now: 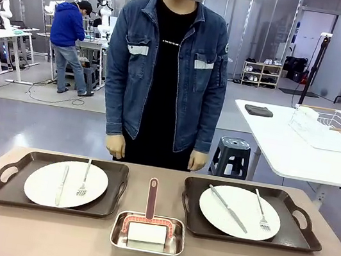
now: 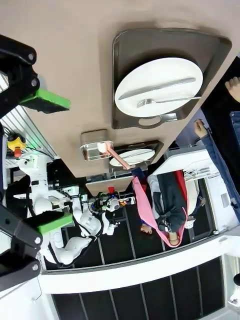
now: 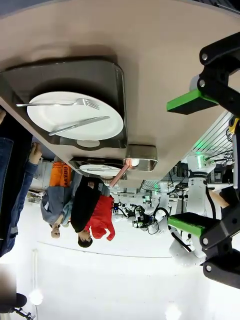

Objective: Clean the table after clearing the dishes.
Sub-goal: When the left (or right) Handle tray is removed, use the left hand (or right hand) to clean the left (or right) side of the table with the Lint Roller.

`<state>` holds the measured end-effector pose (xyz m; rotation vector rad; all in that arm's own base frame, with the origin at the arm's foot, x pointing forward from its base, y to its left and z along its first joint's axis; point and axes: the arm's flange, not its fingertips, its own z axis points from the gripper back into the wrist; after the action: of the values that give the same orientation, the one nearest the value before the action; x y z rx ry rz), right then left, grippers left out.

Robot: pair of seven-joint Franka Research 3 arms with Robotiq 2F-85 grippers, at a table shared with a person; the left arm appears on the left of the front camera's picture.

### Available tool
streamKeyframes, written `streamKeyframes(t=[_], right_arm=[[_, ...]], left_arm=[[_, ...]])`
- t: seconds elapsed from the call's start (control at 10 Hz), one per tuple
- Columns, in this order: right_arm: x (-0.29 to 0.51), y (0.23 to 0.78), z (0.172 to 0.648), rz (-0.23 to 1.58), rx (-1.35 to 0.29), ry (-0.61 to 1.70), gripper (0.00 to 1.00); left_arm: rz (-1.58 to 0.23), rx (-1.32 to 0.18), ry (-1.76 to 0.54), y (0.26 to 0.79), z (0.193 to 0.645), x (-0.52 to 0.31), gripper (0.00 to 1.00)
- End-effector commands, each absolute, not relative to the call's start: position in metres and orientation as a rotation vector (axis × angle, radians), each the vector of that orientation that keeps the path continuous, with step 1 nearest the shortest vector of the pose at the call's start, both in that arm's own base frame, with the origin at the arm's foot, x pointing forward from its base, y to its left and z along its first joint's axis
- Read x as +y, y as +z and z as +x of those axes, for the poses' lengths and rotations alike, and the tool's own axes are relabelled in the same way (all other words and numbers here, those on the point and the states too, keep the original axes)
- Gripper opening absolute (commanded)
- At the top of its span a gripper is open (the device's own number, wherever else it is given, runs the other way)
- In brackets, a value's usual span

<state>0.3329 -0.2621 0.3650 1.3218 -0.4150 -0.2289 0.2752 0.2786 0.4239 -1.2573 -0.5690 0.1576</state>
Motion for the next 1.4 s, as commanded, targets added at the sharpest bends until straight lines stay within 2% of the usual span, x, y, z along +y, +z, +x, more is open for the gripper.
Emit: streamKeyframes(t=[0.0, 1.3], right_arm=[[-0.2641, 0.3665, 0.3309, 1.323, -0.417, -0.238, 1.0], [-0.2641, 0.3665, 0.3309, 1.323, -0.417, -0.238, 1.0]], left_arm=[[-1.258, -0.581, 0.167, 0.4222, 0.2693, 0.2835, 1.0], [-1.258, -0.581, 0.167, 0.4222, 0.2693, 0.2835, 1.0]])
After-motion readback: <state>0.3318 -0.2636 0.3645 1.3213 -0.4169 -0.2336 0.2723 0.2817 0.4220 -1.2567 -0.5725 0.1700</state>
